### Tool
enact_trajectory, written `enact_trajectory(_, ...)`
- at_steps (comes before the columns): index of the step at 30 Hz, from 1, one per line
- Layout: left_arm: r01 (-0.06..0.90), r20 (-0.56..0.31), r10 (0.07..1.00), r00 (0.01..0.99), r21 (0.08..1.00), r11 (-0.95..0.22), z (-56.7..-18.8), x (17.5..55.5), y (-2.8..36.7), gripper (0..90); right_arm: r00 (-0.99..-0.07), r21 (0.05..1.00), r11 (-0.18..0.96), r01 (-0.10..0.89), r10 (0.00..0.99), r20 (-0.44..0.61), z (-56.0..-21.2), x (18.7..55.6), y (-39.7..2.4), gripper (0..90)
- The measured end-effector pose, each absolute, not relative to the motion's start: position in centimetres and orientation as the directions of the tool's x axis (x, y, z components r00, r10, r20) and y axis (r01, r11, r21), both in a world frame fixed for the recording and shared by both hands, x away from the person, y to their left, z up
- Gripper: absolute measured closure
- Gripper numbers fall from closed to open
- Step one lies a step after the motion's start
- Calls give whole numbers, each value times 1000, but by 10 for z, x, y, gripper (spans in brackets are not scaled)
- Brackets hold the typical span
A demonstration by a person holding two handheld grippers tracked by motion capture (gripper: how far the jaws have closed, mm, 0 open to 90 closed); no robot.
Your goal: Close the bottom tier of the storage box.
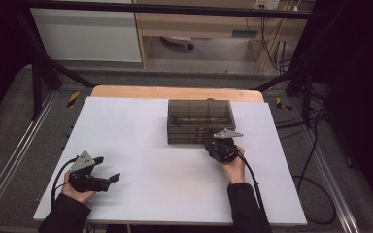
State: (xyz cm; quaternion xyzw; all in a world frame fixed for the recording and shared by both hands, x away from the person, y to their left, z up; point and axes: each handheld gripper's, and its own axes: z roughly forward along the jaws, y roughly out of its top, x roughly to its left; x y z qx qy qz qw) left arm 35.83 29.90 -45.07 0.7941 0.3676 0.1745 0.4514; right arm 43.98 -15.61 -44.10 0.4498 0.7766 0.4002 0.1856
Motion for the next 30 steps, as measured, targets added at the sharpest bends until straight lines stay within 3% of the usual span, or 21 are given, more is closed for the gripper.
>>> enact_trajectory(13,429,-55,741,670,843,-326,-451,358,298,43,-546,805,253,536,832,102,-427,410,-169,243)
enact_trajectory(17,429,-54,740,670,842,-326,-451,358,298,43,-553,815,241,527,826,113,-424,404,-176,145)
enact_trajectory(30,429,-54,740,670,842,-327,-451,358,298,43,-596,849,212,484,790,143,-424,383,-194,14)
